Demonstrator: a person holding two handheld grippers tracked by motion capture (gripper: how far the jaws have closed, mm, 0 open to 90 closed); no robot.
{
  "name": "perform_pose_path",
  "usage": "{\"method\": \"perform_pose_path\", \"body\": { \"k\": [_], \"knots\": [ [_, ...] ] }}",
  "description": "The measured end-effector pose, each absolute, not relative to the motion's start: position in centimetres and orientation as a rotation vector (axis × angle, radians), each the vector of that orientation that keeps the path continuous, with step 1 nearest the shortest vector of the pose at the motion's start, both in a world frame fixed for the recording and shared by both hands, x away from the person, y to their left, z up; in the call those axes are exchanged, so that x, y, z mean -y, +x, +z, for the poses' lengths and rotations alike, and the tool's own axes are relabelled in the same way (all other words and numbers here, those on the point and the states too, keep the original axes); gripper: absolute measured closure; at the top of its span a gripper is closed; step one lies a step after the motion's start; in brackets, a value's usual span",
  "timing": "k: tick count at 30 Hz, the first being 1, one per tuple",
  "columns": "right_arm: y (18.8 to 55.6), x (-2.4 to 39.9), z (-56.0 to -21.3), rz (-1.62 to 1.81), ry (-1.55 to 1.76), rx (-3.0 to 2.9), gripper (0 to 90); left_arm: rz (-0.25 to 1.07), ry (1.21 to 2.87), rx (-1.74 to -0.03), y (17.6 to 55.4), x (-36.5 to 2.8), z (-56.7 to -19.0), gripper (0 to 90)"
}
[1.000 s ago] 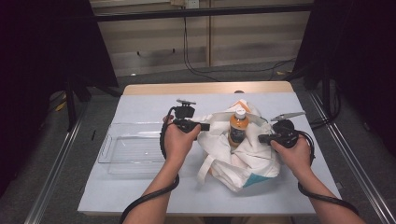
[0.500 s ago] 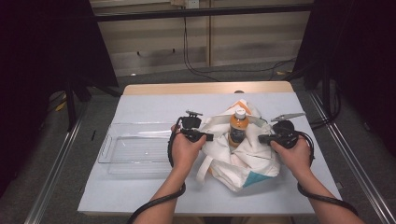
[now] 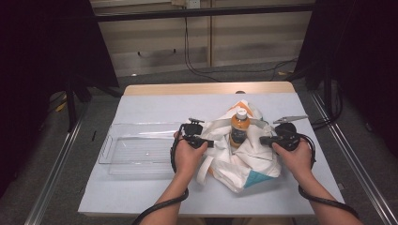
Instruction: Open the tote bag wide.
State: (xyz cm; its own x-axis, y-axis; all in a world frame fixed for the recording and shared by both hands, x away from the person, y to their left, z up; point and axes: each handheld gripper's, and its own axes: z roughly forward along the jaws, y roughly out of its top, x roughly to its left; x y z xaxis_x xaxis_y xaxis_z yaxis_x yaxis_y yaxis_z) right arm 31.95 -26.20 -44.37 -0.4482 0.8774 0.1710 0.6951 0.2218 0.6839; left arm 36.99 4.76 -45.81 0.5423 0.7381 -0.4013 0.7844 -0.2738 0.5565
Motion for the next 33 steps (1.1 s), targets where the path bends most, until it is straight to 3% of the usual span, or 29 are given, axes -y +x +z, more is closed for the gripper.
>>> {"method": "perform_pose_path", "body": {
  "k": [7, 12, 22, 28, 30, 33],
  "knots": [
    [31.6, 26.3, -44.1, 1.08, 1.474, -2.228, 85.3, -0.098, 2.038, -1.211, 37.1, -5.0, -45.2, 88.8],
    [31.1, 26.4, -43.3, 1.121, 1.463, -2.217, 79.5, -0.127, 2.005, -1.19, 37.1, -5.0, -44.0, 80.4],
    [30.4, 26.8, -41.8, 1.114, 1.445, -2.195, 53.4, -0.08, 2.014, -1.127, 37.2, -4.9, -42.2, 65.0],
    [30.5, 26.9, -41.9, 1.099, 1.47, -2.189, 33.2, -0.072, 2.021, -1.094, 37.3, -4.9, -41.6, 50.3],
    [30.4, 27.0, -41.8, 1.094, 1.462, -2.183, 32.0, -0.051, 2.02, -1.07, 37.4, -4.9, -41.4, 45.5],
    [30.4, 27.0, -41.7, 1.097, 1.458, -2.176, 22.6, -0.05, 2.012, -1.051, 37.4, -4.8, -41.2, 38.6]
  ]
}}
